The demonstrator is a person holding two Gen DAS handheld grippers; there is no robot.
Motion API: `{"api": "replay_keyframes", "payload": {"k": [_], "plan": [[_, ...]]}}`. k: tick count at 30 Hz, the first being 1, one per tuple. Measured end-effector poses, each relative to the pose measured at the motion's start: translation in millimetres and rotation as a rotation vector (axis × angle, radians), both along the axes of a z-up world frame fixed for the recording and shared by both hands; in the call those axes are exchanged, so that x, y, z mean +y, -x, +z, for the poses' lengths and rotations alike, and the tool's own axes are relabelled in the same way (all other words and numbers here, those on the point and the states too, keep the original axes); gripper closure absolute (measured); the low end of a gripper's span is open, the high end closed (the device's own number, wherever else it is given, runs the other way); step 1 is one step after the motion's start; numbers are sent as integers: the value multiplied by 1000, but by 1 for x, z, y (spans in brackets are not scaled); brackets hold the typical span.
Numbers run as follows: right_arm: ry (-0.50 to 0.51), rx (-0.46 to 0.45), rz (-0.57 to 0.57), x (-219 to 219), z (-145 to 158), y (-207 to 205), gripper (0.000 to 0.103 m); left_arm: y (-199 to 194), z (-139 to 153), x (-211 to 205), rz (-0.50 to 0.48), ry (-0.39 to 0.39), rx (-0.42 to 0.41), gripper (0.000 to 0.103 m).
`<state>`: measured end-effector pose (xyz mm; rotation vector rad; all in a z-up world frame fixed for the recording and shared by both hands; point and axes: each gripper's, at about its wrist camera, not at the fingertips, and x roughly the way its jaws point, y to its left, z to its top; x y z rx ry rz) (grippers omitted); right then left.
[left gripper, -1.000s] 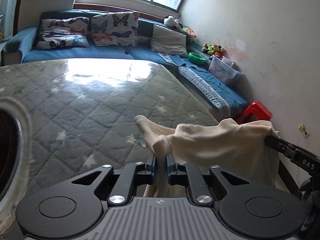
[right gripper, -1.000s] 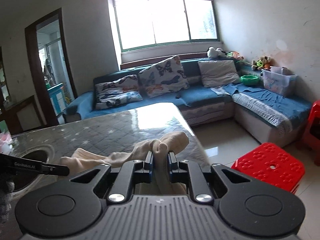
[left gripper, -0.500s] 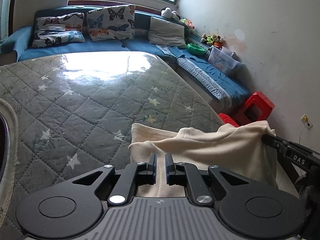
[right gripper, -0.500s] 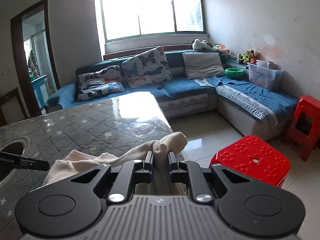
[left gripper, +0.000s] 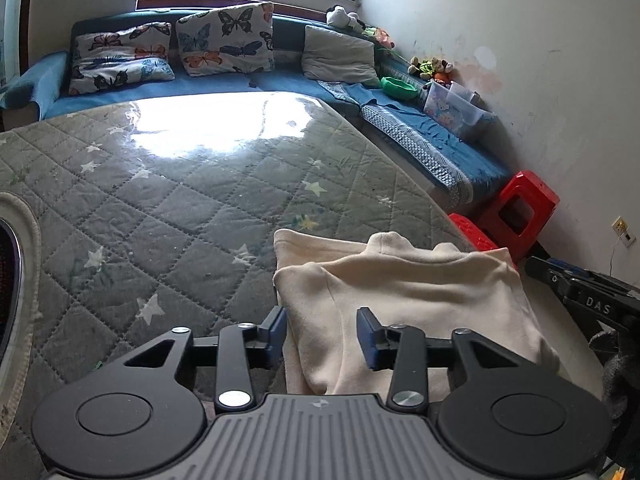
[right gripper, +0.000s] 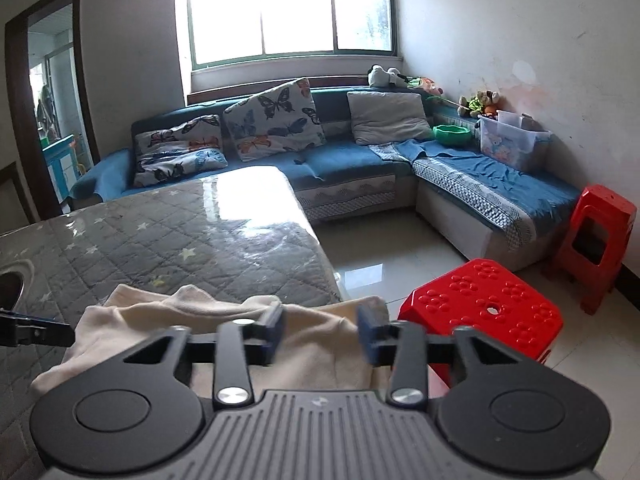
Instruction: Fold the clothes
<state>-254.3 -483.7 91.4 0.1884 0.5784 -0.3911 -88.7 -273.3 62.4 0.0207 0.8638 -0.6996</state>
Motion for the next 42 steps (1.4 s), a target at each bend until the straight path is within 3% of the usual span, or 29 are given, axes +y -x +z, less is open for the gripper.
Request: {"api": "replay_keyframes", "payload": {"k": [2,4,6,8,11,13,16,22,32,42], "plan": [[-8,2,12,5,-2,2,54,4,0,1,-3,-7,-10,47],[-13,3,22,11,-4,4,43,8,0,1,-7,-13,-20,43],[-20,3,32,18,-6,6,40,12,0,3,-10,-18,-34,37],[-33,3,40,24,-9,9,29,16,1,6,-9,-20,-52,23],[-38,3,51,33,-13,16,25,23,4,13,-1,-18,-85,12],[-44,5,57,39,-15,22,14,27,5,17,2,-16,-104,7],[-49,6,66,49,-16,29,11,33,5,23,-1,-13,-123,1],[-52,-3,51,64,-17,39,0,46,4,32,-25,2,-145,0],[-71,-5,2,79,-21,44,0,55,-3,51,1,40,-141,0],[-75,4,-19,99,-31,47,0,69,-7,58,-29,-7,-134,0]]}}
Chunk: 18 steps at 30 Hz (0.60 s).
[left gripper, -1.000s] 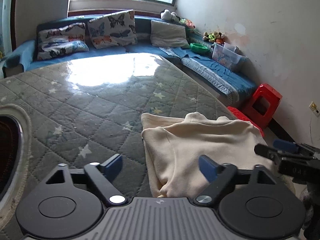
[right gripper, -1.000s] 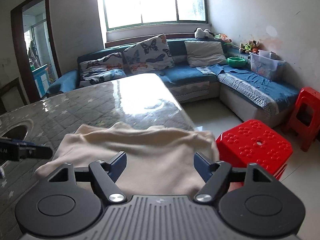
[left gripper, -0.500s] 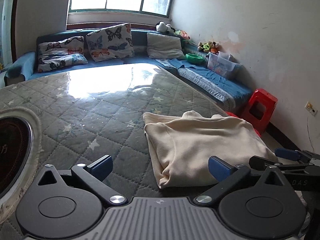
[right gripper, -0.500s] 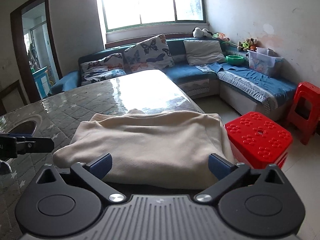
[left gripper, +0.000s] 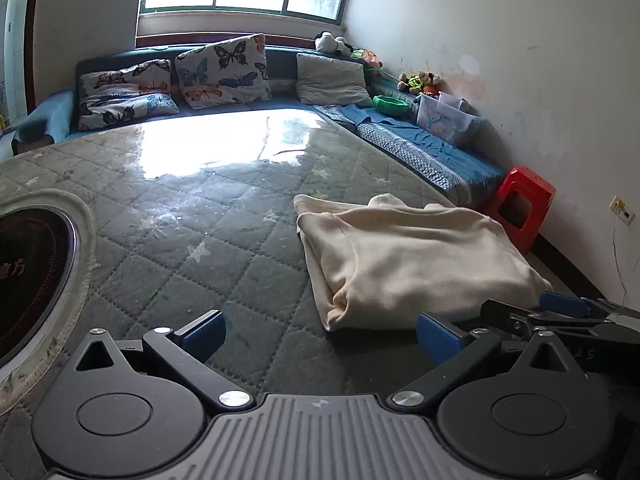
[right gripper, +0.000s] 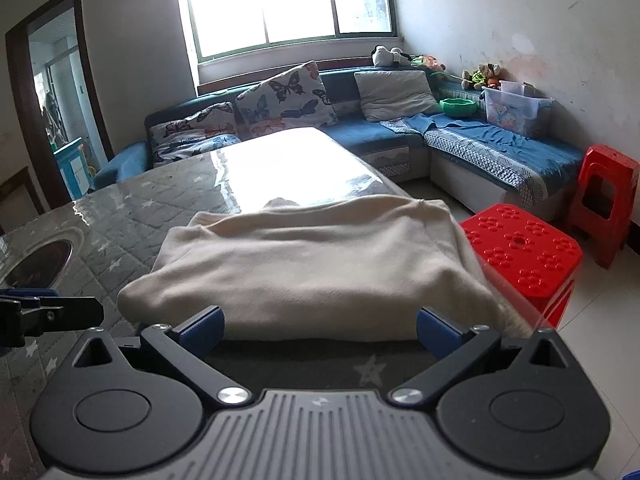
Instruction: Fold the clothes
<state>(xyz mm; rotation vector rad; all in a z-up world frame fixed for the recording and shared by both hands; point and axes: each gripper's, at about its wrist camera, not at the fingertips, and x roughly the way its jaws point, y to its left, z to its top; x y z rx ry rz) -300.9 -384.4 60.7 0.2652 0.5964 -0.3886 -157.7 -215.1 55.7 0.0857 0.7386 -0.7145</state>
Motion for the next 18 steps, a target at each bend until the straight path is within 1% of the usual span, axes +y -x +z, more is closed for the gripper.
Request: {"api": "replay_keyframes", "payload": {"k": [6,9,18], "plan": [[-10,10,-5,10,-5,3,0,10,-2,3,-8,-13,-20,0],[4,12,-12,14,-5,6,0,13,-4,3,-1,-21,-24,0],[-1,12,-25,19,-7,13,0,20,-12,7,7,-25,4,0]]}}
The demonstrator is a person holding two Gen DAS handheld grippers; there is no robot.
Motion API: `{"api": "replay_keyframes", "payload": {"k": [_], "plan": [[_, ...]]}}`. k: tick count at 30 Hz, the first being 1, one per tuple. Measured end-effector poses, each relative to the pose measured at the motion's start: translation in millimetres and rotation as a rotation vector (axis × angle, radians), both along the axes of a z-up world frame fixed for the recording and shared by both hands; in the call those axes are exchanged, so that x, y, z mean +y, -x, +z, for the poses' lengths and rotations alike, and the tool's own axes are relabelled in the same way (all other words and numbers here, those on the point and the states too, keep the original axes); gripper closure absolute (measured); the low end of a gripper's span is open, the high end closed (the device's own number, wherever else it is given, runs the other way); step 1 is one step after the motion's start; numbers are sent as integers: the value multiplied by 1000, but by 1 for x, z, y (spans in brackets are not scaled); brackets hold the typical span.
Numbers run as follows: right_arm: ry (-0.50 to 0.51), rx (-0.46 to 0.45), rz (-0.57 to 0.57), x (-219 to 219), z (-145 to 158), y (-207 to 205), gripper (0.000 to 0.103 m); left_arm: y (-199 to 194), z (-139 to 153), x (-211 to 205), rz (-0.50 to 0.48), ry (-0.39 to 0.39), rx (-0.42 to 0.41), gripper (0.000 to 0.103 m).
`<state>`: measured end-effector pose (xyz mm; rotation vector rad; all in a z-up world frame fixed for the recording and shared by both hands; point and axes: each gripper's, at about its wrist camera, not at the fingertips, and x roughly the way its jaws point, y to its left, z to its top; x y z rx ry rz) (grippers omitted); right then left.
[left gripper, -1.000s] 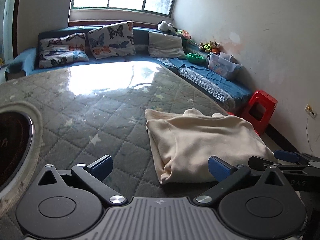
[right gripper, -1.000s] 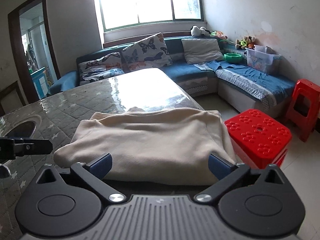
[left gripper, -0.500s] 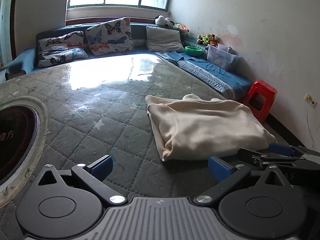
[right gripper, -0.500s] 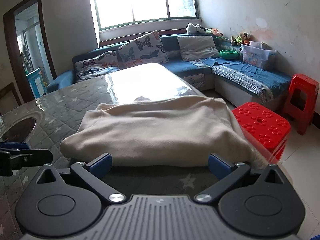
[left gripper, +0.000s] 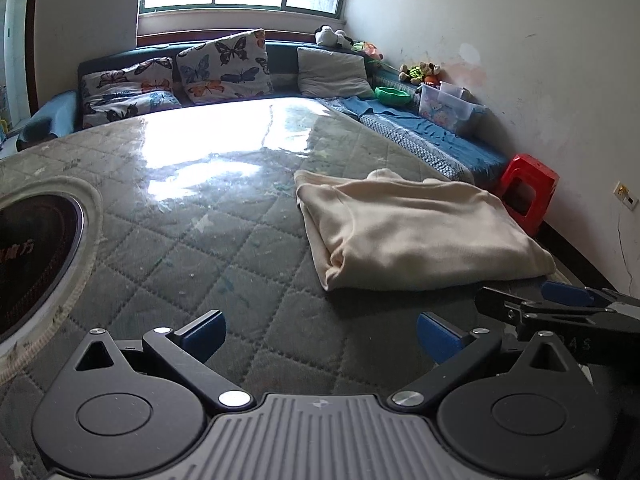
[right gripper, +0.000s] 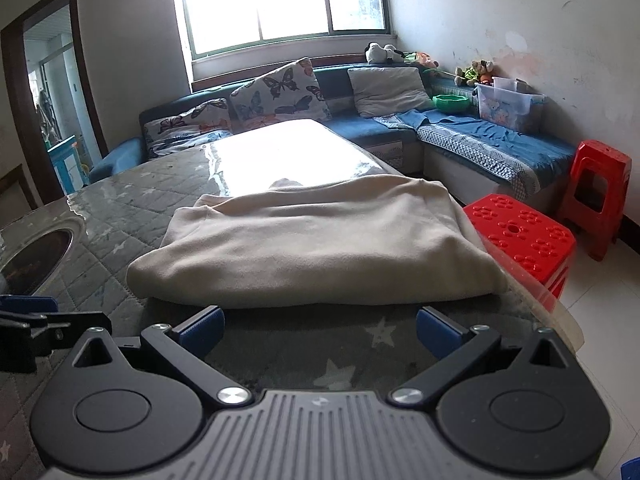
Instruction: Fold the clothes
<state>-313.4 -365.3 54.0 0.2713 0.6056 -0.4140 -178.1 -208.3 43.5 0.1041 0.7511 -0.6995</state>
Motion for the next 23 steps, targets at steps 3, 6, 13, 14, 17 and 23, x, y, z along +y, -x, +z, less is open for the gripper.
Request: {"api": "replay_keyframes", "payload": {"k": [3,6,13,14,17,23], "plan": [[-2,-2,1,2,0,1,0,3,-2,2,2,0,4,0],[-2,-5,1,4,1,3,0,5,-3,3,4,0,8,0],[-2,-8,4,8,2,7,0,10,-4,5,10,-1,10,0],[-3,-8,5,8,2,8,0,11,-4,6,11,-2,10,0],[-5,-11,6,10,2,9,0,12,-4,8,14,-3,10,0],[-11,-12,7,13,1,13,0,13,-4,11,27,-1,13,0]]}}
